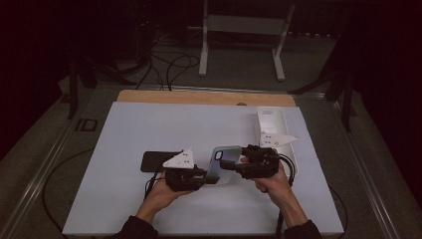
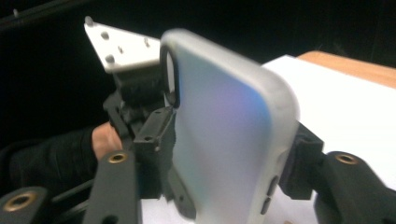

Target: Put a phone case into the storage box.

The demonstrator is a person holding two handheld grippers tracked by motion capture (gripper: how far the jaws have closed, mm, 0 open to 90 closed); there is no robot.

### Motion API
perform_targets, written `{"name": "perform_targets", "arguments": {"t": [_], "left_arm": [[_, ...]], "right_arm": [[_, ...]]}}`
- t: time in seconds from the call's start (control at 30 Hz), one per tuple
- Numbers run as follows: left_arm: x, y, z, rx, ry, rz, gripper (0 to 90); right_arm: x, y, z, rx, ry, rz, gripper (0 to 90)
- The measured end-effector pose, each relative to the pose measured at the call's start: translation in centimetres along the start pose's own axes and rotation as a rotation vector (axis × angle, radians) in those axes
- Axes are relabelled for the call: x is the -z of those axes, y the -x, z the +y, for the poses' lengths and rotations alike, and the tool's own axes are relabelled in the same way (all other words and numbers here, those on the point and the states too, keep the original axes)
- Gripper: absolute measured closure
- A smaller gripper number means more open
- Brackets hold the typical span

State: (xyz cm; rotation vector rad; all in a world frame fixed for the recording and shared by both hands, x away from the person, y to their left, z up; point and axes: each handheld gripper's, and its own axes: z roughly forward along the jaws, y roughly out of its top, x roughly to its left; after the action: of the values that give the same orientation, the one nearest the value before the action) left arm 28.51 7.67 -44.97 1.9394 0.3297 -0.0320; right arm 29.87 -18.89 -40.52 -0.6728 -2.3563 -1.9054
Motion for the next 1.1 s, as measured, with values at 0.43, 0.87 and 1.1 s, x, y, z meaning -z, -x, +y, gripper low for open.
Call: {"name": "perform_targets", "arguments": {"t": [0.43, 0.87, 1.1], "left_arm": [[0.2, -0.1, 0.1, 0.019, -0.028, 0.108, 80.8], [0.4, -0.1, 0.3, 0.047, -0.027, 0.205, 80.8], [0.4, 0.1, 0.4, 0.061, -0.029, 0.254, 80.8]], "right_arm": [[0.1, -0.6, 0.1, 0.002, -0.038, -0.163, 19.9], [0.1, -1.6, 0.6, -0.007, -0.056, -0.285, 10.6], [-0.2, -2.2, 1.2, -0.006, -0.046, -0.321, 10.4]]}}
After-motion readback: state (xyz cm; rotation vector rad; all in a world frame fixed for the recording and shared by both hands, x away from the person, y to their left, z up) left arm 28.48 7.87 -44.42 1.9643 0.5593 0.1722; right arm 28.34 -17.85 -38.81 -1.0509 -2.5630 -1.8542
